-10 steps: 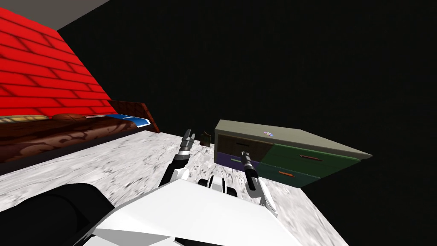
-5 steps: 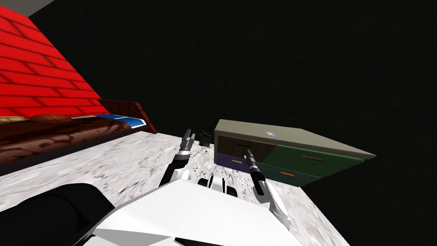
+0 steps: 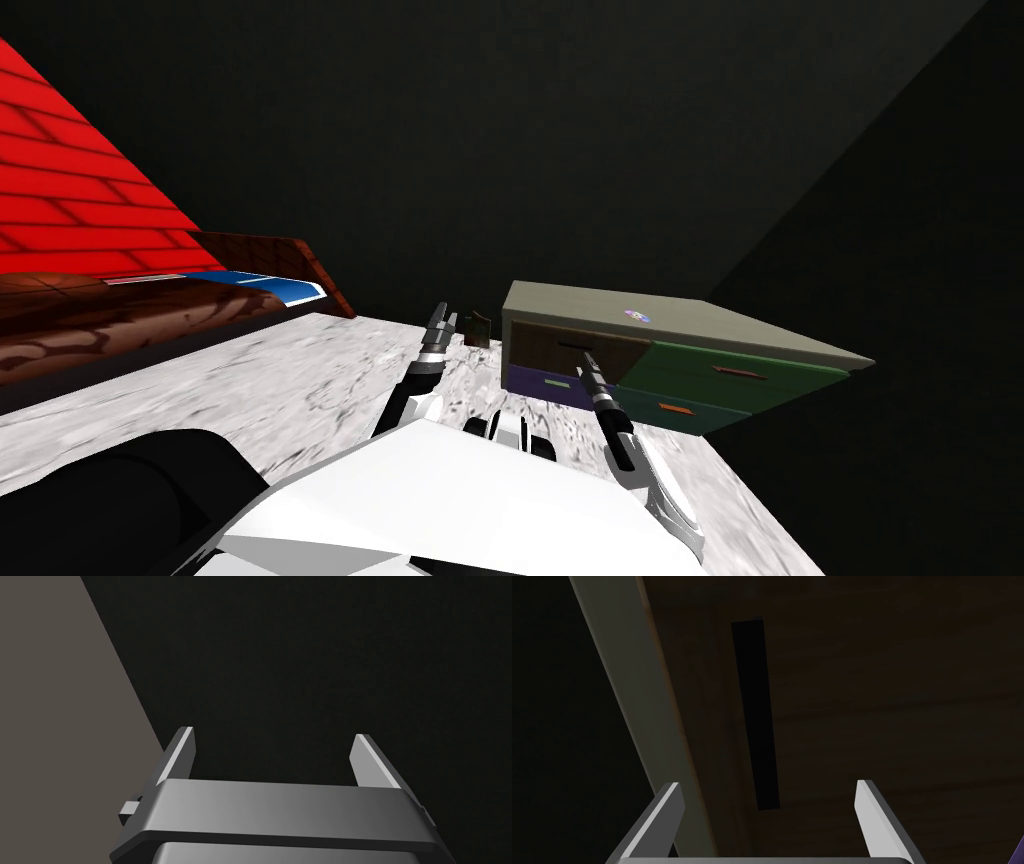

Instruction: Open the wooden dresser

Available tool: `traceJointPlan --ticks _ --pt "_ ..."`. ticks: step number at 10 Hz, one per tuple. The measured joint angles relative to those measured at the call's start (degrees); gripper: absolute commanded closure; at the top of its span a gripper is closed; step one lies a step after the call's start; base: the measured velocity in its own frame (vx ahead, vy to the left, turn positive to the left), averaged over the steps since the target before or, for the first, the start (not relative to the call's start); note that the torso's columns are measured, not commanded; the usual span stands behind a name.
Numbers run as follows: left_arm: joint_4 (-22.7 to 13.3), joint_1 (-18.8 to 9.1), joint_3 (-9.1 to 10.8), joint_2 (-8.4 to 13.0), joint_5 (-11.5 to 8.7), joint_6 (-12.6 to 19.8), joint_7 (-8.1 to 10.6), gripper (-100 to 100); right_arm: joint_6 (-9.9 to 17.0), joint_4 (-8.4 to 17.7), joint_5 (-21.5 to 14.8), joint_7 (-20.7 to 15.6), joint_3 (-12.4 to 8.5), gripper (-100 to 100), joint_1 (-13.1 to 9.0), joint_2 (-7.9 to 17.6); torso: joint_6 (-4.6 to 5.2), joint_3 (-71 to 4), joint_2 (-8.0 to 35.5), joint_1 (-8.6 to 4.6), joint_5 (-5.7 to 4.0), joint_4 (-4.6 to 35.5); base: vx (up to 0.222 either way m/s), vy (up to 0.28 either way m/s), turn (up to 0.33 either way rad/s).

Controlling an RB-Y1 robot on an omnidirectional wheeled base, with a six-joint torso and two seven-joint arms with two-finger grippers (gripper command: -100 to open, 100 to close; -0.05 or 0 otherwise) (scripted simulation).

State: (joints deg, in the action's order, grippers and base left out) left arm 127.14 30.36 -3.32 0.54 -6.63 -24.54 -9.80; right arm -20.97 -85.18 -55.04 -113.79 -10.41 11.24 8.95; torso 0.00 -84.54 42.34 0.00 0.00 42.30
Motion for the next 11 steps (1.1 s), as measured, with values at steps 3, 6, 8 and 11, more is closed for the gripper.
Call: traceJointPlan --ticks 3,6,8,11 --pt "0.00 0.00 0.00 0.00 0.00 0.00 0.00 0 -3.39 0.94 1.17 -0.69 -1.46 -100 0.65 -0.20 -0.01 -0.06 -0.10 0.06 0.02 -0.02 0.085 0.084 -0.092" --pt "0.00 0.00 0.00 0.00 0.00 0.00 0.00 0 -6.78 1.62 2.37 -1.19 -2.84 -100 1.49 -1.18 0.00 -0.03 -0.04 -0.04 -0.01 -0.01 0.089 0.079 -0.070" --pt "0.00 0.00 0.00 0.00 0.00 0.00 0.00 0 -8.97 2.42 3.16 -1.58 -3.82 -100 1.74 -1.68 0.00 -0.02 -0.04 -0.04 -0.01 0.00 0.087 0.065 -0.075" --pt "0.00 0.00 0.00 0.00 0.00 0.00 0.00 0 -12.47 3.39 4.39 -2.29 -5.30 -100 2.44 -1.72 -0.01 -0.03 -0.05 0.07 0.02 -0.01 0.084 0.091 -0.087"
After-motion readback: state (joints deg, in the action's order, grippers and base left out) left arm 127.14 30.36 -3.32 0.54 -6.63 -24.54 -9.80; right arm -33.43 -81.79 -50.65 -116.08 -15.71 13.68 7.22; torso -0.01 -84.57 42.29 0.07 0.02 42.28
